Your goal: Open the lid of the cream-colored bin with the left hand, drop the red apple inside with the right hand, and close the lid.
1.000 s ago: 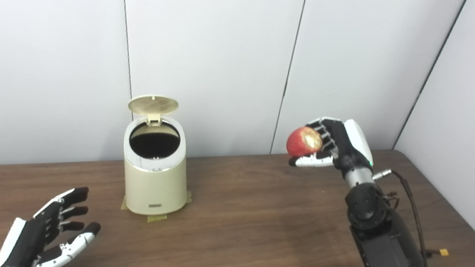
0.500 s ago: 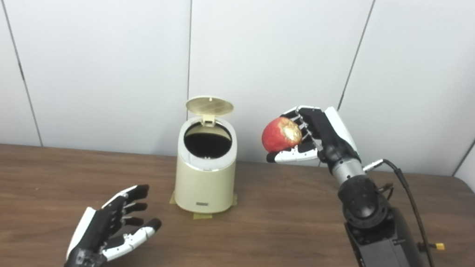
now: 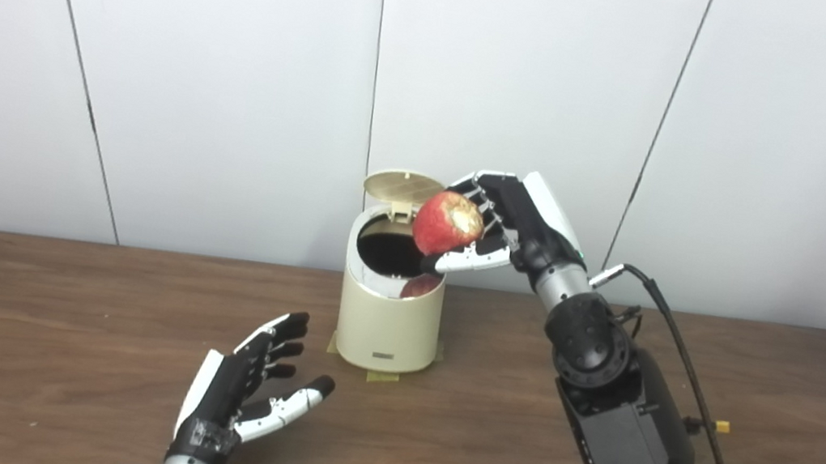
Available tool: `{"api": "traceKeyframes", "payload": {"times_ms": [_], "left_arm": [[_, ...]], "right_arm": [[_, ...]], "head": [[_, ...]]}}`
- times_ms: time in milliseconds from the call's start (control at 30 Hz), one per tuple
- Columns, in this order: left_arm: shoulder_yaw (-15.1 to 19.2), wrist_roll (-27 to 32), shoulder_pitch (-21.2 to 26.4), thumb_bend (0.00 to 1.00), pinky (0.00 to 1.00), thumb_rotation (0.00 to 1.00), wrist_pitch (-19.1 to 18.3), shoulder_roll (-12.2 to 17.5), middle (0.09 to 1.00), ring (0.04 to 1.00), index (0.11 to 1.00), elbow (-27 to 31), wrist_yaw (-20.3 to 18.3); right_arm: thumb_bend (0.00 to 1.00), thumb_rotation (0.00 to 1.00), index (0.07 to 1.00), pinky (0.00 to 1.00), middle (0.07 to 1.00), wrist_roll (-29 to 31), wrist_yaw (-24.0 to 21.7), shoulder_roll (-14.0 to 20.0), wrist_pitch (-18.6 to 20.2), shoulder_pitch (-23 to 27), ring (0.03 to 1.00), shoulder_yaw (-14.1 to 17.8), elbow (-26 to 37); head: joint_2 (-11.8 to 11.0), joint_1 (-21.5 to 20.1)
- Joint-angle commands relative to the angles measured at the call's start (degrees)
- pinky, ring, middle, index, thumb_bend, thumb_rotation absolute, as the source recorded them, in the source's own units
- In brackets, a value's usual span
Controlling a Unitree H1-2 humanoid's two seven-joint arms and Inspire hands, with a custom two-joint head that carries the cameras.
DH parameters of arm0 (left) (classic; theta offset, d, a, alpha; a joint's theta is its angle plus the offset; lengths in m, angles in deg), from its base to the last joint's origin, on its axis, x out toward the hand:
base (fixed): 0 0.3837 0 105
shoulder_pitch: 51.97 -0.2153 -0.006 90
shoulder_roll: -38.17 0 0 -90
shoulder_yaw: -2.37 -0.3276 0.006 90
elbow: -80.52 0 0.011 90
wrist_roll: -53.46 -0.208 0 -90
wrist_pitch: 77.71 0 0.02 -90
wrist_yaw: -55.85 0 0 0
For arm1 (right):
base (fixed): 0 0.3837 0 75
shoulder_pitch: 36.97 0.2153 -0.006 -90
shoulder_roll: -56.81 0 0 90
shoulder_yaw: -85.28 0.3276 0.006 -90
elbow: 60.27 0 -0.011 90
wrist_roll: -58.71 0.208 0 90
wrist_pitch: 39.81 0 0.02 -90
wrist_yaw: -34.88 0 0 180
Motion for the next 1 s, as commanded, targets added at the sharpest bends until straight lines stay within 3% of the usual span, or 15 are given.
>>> {"api": "traceKeyframes", "payload": {"times_ms": [0, 733, 967], "left_arm": [[-0.26, -0.63, 2.30, 0.69, 0.80, 0.24, 1.96, -0.01, 0.873, 0.843, 0.871, 1.36, 0.54], [-0.77, -0.78, 2.47, 0.68, 0.78, 0.21, 1.26, -0.93, 0.867, 0.838, 0.866, 2.02, 1.02], [-0.91, -0.99, 2.54, 0.67, 0.77, 0.19, 1.15, -1.37, 0.863, 0.835, 0.863, 2.12, 1.34]], "right_arm": [[0.51, 0.00, 0.554, 0.26, 0.482, -0.49, 1.54, 0.25, -0.89, 4.16, 0.361, 0.46, 0.10], [0.51, 0.00, 0.553, 0.25, 0.485, 1.18, 2.95, -2.17, -4.93, 6.89, 0.362, 0.06, -9.10], [0.51, 0.00, 0.541, 0.27, 0.498, 1.82, 2.96, -2.98, -4.36, 7.01, 0.371, 0.26, -10.08]], "head": [[0.08, 0.05], [1.30, 1.91], [1.55, 2.78]]}}
